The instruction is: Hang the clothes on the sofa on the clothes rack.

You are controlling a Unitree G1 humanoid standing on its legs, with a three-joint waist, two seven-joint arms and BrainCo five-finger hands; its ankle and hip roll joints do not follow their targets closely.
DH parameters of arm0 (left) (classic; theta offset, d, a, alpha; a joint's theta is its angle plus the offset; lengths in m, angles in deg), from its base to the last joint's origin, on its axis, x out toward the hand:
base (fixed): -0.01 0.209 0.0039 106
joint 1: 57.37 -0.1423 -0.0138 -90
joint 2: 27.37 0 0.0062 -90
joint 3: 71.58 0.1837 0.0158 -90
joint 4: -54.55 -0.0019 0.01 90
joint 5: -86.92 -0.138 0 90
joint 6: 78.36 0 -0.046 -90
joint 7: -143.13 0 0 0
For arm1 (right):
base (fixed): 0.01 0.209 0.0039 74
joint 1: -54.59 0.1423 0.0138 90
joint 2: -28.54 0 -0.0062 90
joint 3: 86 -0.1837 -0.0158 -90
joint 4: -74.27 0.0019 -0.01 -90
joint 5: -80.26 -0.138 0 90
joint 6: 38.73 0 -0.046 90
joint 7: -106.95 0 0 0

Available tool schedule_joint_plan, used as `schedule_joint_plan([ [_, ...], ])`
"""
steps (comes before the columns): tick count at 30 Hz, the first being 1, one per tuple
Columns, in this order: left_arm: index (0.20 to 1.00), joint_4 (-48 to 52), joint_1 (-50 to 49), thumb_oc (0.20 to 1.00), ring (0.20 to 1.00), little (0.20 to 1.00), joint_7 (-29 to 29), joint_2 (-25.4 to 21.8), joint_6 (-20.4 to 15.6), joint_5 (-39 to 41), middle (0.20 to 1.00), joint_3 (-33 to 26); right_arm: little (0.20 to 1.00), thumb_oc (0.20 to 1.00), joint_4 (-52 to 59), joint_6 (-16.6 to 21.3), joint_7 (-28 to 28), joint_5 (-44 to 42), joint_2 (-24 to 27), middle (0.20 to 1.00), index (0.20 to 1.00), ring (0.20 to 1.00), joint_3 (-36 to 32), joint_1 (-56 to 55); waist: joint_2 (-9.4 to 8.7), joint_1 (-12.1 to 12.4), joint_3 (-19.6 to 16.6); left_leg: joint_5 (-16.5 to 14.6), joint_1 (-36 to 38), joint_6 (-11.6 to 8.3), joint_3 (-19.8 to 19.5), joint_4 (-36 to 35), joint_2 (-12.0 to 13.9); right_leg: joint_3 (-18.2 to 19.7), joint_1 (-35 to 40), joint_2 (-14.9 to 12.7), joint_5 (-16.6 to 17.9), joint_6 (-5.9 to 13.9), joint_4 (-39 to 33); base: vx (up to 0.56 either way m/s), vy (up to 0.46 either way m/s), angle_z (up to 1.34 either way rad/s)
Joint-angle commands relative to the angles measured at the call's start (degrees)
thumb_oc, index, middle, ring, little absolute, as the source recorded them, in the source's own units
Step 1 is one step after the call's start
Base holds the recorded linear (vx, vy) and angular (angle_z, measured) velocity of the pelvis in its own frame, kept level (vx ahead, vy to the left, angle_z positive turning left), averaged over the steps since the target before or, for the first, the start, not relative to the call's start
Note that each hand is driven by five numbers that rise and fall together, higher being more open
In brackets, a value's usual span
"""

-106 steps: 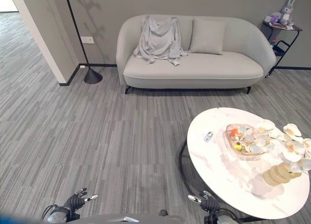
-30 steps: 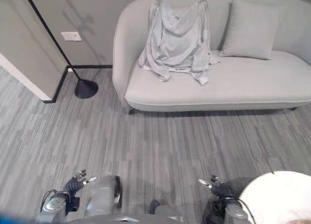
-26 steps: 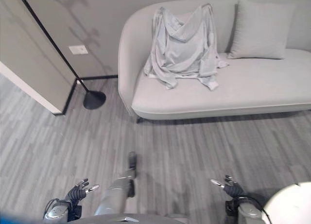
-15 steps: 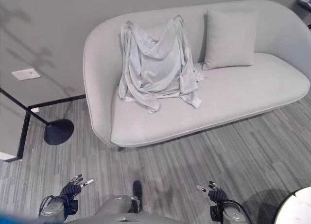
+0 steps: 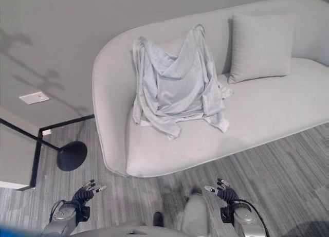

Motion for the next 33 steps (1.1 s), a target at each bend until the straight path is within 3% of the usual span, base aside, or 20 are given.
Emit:
schedule_joint_plan([
  [1, 1.000, 1.22, 0.17, 1.000, 1.000, 1.000, 0.38, -1.54, -1.49, 0.99, 1.000, 0.06, 1.000, 1.000, 1.10, 1.29, -0.76, 0.59, 2.70, 1.000, 1.000, 1.000, -2.35, 2.72, 0.57, -0.59, 2.87, 2.94, -2.35, -3.65, -0.65, -1.16, -0.72, 2.63, 7.39, 2.98, 8.32, 1.79, -8.55, 0.34, -0.143, 0.60],
  [4, 1.000, 0.18, -0.16, 1.000, 1.000, 1.000, 0.14, -1.46, -1.48, -0.26, 1.000, -0.18, 1.000, 1.000, 0.75, 1.11, -0.47, 1.18, 2.80, 1.000, 1.000, 1.000, -2.22, 1.84, -0.16, -1.38, 3.26, 0.58, 0.99, -4.58, -2.34, -1.16, -0.49, 3.22, 4.85, 3.36, 10.40, 2.80, -11.54, 0.31, -0.162, 0.27],
  [6, 1.000, -0.22, -0.35, 1.000, 1.000, 1.000, -0.48, -1.39, -1.36, -0.96, 1.000, -0.04, 1.000, 1.000, 0.51, 0.79, -0.18, 1.55, 2.73, 1.000, 1.000, 1.000, -2.84, 0.66, -0.93, -1.55, 1.98, -1.37, 2.73, -4.74, -3.72, -1.16, -0.80, 2.63, 7.48, 2.24, 11.94, 2.03, -12.98, 0.33, -0.220, 0.35],
  [9, 1.000, -0.71, -1.32, 1.000, 1.000, 1.000, -0.65, -0.91, -1.13, -1.17, 1.000, -0.03, 1.000, 1.000, 0.14, 0.56, 0.38, 1.66, 3.20, 1.000, 1.000, 1.000, -3.31, -0.59, -0.78, -1.95, 0.59, -2.32, 4.24, -5.43, -3.86, -1.16, 0.98, 1.64, 8.87, 2.33, 12.54, 1.29, -11.99, 0.26, -0.226, 0.17],
  [10, 1.000, -0.64, -1.91, 1.000, 1.000, 1.000, -0.71, -0.44, -0.98, -0.90, 1.000, -0.12, 1.000, 1.000, 0.22, 0.47, 0.89, 1.77, 3.65, 1.000, 1.000, 1.000, -3.37, -0.98, -0.28, -2.11, -0.33, -2.13, 5.07, -6.22, -3.93, -1.16, 3.13, 0.94, 9.39, 3.16, 11.52, 0.35, -10.07, 0.26, -0.265, 0.17],
  [13, 1.000, -0.71, -1.83, 1.000, 1.000, 1.000, -0.88, -0.18, -1.05, -0.59, 1.000, 0.33, 1.000, 1.000, 0.52, 0.71, 1.27, 1.37, 4.21, 1.000, 1.000, 1.000, -3.27, -1.00, 0.21, -2.12, -0.84, 0.21, 4.59, -7.08, -4.42, 0.57, 5.01, 0.37, 10.40, 4.26, 9.91, -0.93, -8.81, 0.23, -0.268, 0.39],
  [14, 1.000, -1.27, -1.18, 1.000, 1.000, 1.000, -0.79, 0.24, -1.07, 0.03, 1.000, 0.58, 1.000, 1.000, 1.08, 1.15, 1.71, 1.03, 4.89, 1.000, 1.000, 1.000, -2.30, -0.38, 0.12, -1.43, -1.34, 4.50, 1.74, -8.98, -4.44, 8.04, 6.98, -0.59, 14.28, 5.49, 7.39, -2.55, -9.68, 0.18, -0.241, 0.24],
  [15, 1.000, -1.28, -1.16, 1.000, 1.000, 1.000, -0.79, 0.25, -1.08, 0.03, 1.000, 0.57, 1.000, 1.000, 1.05, 1.17, 1.71, 1.03, 4.90, 1.000, 1.000, 1.000, -2.29, -0.36, 0.13, -1.50, -1.31, 4.41, 1.67, -9.00, -4.50, 8.21, 7.00, -0.65, 14.33, 5.49, 7.39, -2.56, -9.71, 0.25, -0.344, 0.15],
  [17, 1.000, -0.87, -1.08, 1.000, 1.000, 1.000, -0.96, 0.33, -0.88, 0.49, 1.000, 0.52, 1.000, 1.000, 1.65, 1.40, 2.00, 1.49, 5.35, 1.000, 1.000, 1.000, -1.69, -0.03, -0.36, -1.04, -0.84, 8.24, -1.15, -9.88, -4.19, 15.37, 7.59, -1.15, 16.95, 5.98, 5.89, -3.75, -10.25, 0.13, -0.211, 0.07],
  [19, 1.000, -0.26, -0.67, 1.000, 1.000, 1.000, -0.95, 0.27, -0.89, 0.58, 1.000, 0.72, 1.000, 1.000, 3.01, 1.86, 1.85, 1.58, 6.20, 1.000, 1.000, 1.000, -1.45, 0.62, -1.72, -0.28, 0.66, 12.41, -6.34, -9.54, -3.43, 26.29, 7.35, -1.02, 19.58, 5.82, 4.64, -5.09, -10.66, 0.11, -0.238, -0.07],
  [20, 1.000, -0.10, -0.60, 1.000, 1.000, 1.000, -0.77, 0.41, -0.86, 0.62, 1.000, 0.54, 1.000, 1.000, 4.09, 1.99, 1.65, 1.82, 6.53, 1.000, 1.000, 1.000, -1.54, 0.68, -2.15, -0.23, 1.06, 12.99, -8.31, -9.15, -2.03, 30.66, 8.14, -0.98, 20.75, 5.87, 3.98, -5.69, -11.09, 0.06, -0.157, -0.13],
  [21, 1.000, -0.10, -0.59, 1.000, 1.000, 1.000, -0.77, 0.41, -0.86, 0.62, 1.000, 0.54, 1.000, 1.000, 4.09, 1.99, 1.65, 1.82, 6.53, 1.000, 1.000, 1.000, -1.54, 0.68, -2.13, -0.23, 1.05, 12.97, -8.34, -9.15, -2.04, 30.70, 8.15, -0.99, 20.74, 5.88, 3.98, -5.70, -11.09, 0.13, -0.189, -0.10],
  [22, 1.000, 0.74, -0.50, 1.000, 1.000, 1.000, -0.75, 0.55, -1.02, 0.71, 1.000, 0.48, 1.000, 1.000, 5.34, 2.17, 1.12, 2.62, 7.12, 1.000, 1.000, 1.000, -1.93, 0.51, -2.73, 0.15, 1.55, 13.14, -11.79, -8.35, 1.96, 33.97, 10.06, -1.23, 22.64, 5.38, 3.03, -6.26, -11.61, 0.15, -0.129, 0.02],
  [24, 1.000, 1.38, -0.03, 1.000, 1.000, 1.000, -0.70, 0.57, -1.27, 1.05, 1.000, 0.60, 1.000, 1.000, 6.59, 2.55, 0.63, 2.31, 7.80, 1.000, 1.000, 1.000, -2.52, 0.60, -3.38, 0.78, 1.86, 10.46, -15.24, -7.91, 4.70, 30.22, 10.02, -1.31, 24.88, 4.45, 2.94, -5.80, -12.90, 0.19, -0.070, 0.33],
  [26, 1.000, 2.22, 0.31, 1.000, 1.000, 1.000, -0.91, -0.12, -1.45, 0.83, 1.000, 0.99, 1.000, 1.000, 8.10, 2.90, 0.81, 1.92, 8.60, 1.000, 1.000, 1.000, -3.09, 0.64, -3.38, 1.34, 1.97, 8.48, -16.66, -8.12, 4.51, 21.54, 8.89, -1.38, 25.43, 4.05, 2.90, -5.03, -13.32, 0.15, 0.047, 0.28],
  [30, 1.000, 3.26, 2.03, 1.000, 1.000, 1.000, -0.56, -0.53, -2.39, 0.81, 1.000, 1.65, 1.000, 1.000, 8.67, 3.63, -0.26, 2.21, 8.84, 1.000, 1.000, 1.000, -3.91, 1.58, -1.80, 2.00, 1.89, 12.19, -17.47, -9.97, 2.82, 6.29, 7.35, -1.89, 27.78, 4.60, 1.40, -3.97, -14.21, 0.14, 0.072, 0.08],
  [33, 1.000, 3.42, 2.08, 1.000, 1.000, 1.000, -0.33, -0.53, -2.59, 0.44, 1.000, 1.37, 1.000, 1.000, 8.81, 3.67, -0.37, 3.11, 8.33, 1.000, 1.000, 1.000, -4.38, 1.27, -0.86, 1.63, 1.16, 12.42, -15.59, -10.14, 3.19, 3.59, 7.15, -1.66, 28.51, 4.57, 0.77, -3.52, -14.35, 0.18, 0.134, -0.06],
])
